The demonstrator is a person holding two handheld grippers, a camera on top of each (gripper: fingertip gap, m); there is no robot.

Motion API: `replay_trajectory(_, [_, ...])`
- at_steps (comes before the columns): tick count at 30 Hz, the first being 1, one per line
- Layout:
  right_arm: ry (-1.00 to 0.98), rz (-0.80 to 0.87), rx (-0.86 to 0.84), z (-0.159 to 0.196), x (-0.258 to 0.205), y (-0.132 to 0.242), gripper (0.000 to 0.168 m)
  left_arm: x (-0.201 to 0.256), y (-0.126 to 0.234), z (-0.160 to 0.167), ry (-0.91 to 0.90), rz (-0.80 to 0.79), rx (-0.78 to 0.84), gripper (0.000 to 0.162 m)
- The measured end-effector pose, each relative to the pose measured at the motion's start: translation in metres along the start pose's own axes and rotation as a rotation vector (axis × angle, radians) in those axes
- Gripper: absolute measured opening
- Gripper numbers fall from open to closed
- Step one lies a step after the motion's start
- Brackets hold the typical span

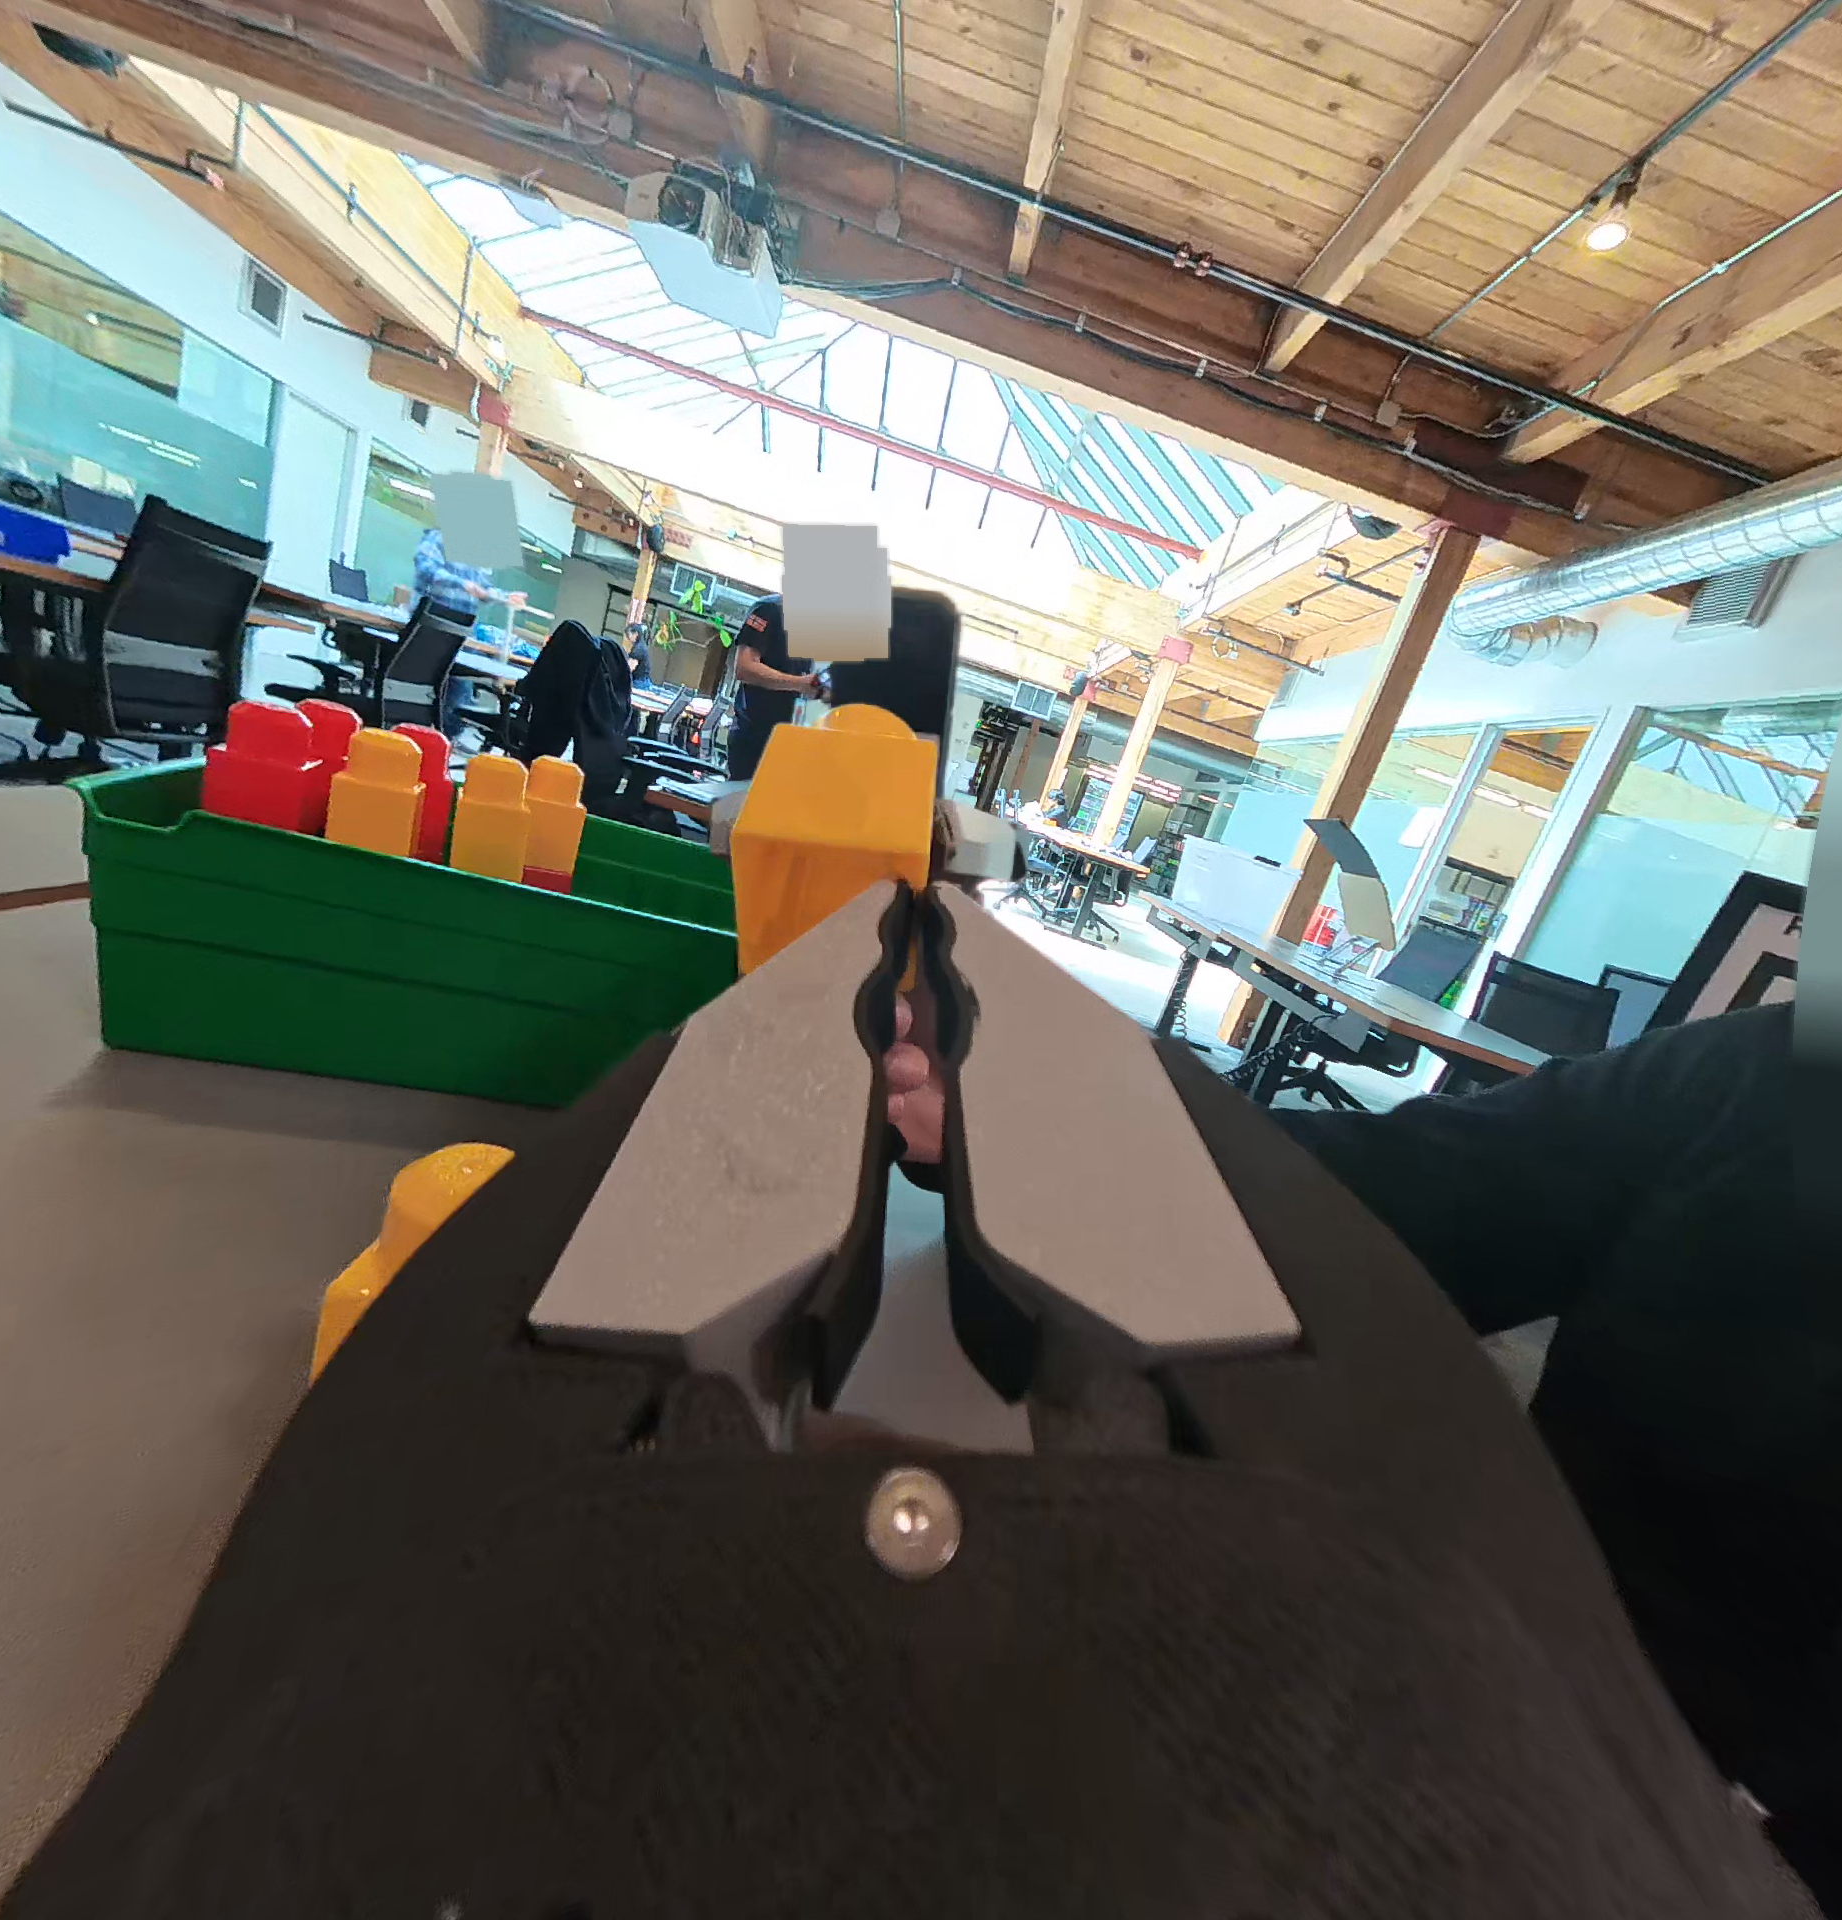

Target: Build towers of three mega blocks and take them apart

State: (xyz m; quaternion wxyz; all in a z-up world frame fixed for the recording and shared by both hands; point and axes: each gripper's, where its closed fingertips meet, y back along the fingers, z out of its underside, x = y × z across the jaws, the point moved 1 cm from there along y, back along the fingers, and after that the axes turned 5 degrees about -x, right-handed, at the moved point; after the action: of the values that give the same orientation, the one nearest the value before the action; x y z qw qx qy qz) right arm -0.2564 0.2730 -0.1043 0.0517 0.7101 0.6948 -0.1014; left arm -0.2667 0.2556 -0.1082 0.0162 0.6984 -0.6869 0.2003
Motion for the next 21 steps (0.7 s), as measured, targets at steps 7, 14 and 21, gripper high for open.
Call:
replay_trajectory(7, [0.052,0.088,-0.163,0.012,0.01,0.007,0.033,-0.021,0.005,0.015,-0.11,-0.176,-0.163,0.034])
replay_trajectory(14, [0.002,0.061,-0.304,0.026,0.013,0.023,0.032,-0.027,0.007,0.035,-0.244,-0.252,-0.341,0.055])
replay_trajectory(21, [0.033,0.018,-0.396,0.041,0.0,0.015,0.032,-0.019,0.0,0.049,-0.252,-0.205,-0.394,0.034])
